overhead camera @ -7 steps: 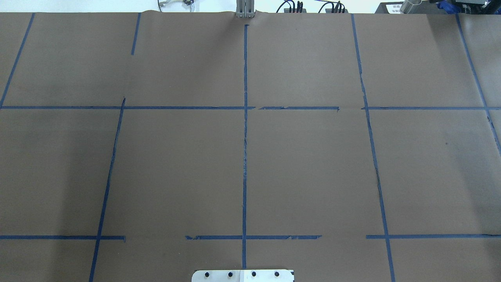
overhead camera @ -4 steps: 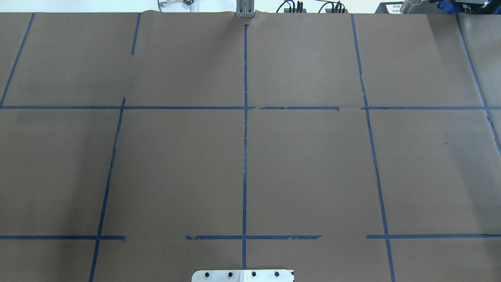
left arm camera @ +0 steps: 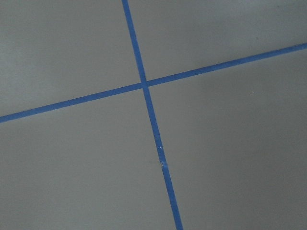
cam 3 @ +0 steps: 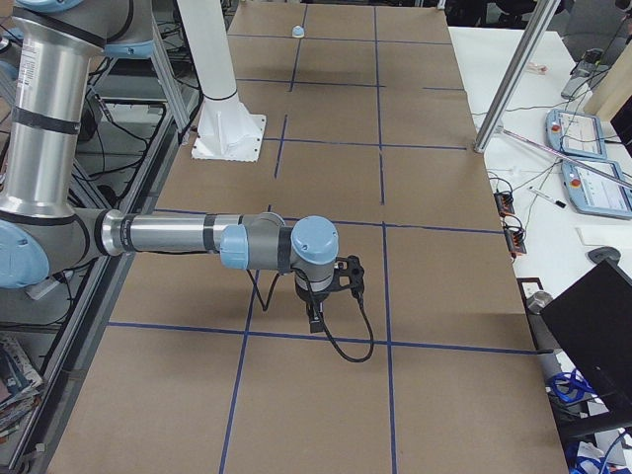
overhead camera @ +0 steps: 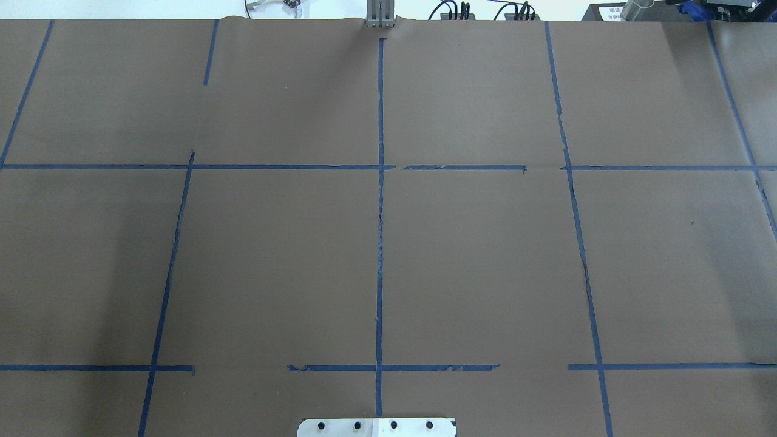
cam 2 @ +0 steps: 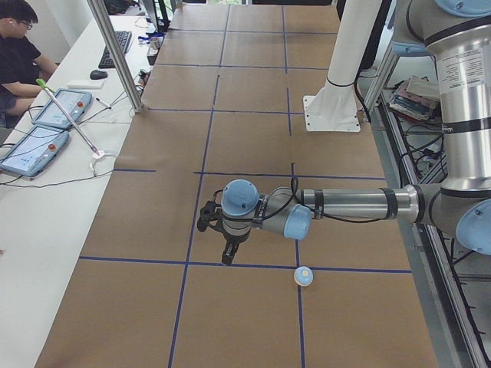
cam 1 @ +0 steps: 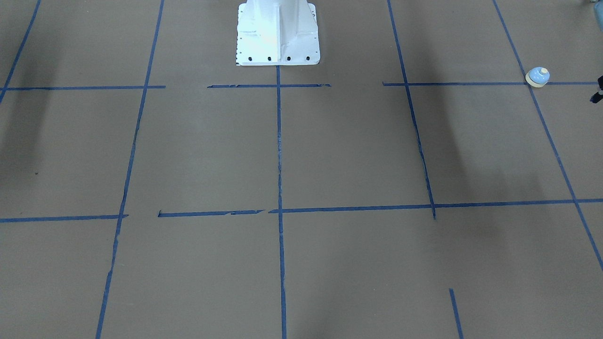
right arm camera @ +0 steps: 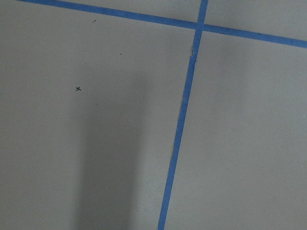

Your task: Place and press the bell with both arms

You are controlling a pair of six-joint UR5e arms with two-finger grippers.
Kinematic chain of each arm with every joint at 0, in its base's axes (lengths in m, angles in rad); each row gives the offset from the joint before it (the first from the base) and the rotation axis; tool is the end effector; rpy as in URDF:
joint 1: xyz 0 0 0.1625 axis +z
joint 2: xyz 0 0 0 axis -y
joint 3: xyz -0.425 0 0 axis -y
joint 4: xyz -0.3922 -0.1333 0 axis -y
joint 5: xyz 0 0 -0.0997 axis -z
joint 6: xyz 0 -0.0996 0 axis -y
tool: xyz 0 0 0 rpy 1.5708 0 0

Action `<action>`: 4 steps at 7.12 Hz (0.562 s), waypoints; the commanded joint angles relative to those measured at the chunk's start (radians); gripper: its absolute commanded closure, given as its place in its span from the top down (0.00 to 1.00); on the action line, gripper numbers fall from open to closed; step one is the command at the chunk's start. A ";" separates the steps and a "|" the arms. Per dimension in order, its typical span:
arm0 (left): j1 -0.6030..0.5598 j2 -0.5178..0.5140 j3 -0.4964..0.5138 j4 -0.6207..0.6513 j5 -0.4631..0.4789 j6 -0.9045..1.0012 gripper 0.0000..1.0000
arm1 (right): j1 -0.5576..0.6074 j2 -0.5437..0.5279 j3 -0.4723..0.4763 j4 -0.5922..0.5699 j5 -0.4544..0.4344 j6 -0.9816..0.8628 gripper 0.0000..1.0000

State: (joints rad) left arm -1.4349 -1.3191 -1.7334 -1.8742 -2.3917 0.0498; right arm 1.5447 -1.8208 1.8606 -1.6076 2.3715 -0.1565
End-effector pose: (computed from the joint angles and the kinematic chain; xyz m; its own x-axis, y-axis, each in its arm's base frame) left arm -0.0061 -0.4012 0.6541 0.6468 0.2944 -0.7035 -0.1648 0.9546 0.2480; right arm 0.0517 -0.3881 0.6277 0.6833 -0.1759 0.7086 0.1342 0.9843 0.1148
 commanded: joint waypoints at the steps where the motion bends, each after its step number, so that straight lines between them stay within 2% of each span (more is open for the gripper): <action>1: 0.095 0.113 0.006 -0.067 0.002 -0.002 1.00 | 0.000 0.000 0.000 0.000 0.000 0.000 1.00; 2: 0.141 0.154 0.014 -0.121 0.040 -0.066 1.00 | 0.000 0.000 0.002 0.000 0.000 0.000 1.00; 3: 0.250 0.191 0.056 -0.232 0.090 -0.173 1.00 | 0.000 0.000 0.002 0.002 0.000 0.000 1.00; 4: 0.327 0.195 0.131 -0.338 0.091 -0.251 1.00 | 0.000 0.000 0.002 0.000 0.000 -0.001 1.00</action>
State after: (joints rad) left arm -1.2075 -1.1458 -1.6733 -2.0895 -2.3217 -0.1016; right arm 1.5447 -1.8208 1.8620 -1.6069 2.3716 -0.1568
